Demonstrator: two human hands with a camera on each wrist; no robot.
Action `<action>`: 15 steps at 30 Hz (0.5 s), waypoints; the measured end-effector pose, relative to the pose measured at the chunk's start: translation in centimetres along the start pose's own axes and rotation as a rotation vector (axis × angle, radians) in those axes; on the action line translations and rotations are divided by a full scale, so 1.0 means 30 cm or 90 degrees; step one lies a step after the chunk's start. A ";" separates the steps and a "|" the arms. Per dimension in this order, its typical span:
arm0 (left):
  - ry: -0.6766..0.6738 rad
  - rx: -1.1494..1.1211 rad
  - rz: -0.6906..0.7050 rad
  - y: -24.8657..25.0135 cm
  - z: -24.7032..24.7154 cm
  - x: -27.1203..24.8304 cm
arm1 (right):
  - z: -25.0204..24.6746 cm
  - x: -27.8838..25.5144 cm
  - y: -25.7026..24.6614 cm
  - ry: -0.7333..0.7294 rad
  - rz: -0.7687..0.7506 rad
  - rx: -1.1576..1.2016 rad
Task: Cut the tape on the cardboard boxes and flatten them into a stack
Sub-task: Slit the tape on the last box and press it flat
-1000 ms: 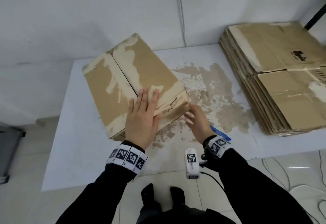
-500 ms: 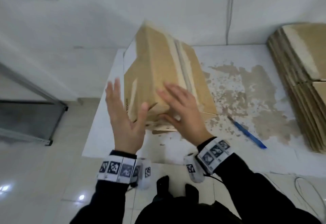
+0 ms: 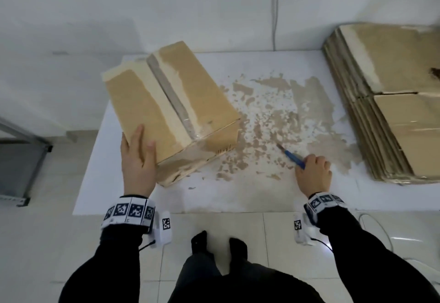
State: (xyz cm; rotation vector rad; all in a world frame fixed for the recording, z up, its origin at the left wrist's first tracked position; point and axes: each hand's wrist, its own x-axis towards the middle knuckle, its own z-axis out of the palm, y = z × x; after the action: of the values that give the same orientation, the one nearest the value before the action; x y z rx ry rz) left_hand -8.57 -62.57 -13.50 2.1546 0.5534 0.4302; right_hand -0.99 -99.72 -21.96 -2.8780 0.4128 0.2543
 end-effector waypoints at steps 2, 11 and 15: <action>0.005 -0.003 0.010 0.005 -0.001 0.002 | 0.003 0.000 -0.019 -0.005 -0.060 -0.004; -0.147 -0.041 -0.004 -0.008 -0.062 0.010 | -0.402 -0.134 -0.654 -0.025 -0.329 0.410; -0.137 0.082 0.103 -0.028 -0.147 0.149 | -0.456 -0.133 -1.012 -0.103 -0.491 0.275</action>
State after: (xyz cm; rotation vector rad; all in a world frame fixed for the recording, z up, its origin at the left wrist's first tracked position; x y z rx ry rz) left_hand -7.14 -56.87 -11.14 2.3434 0.2937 0.2494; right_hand 6.08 -73.60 -2.15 -2.3469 -0.5952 0.2179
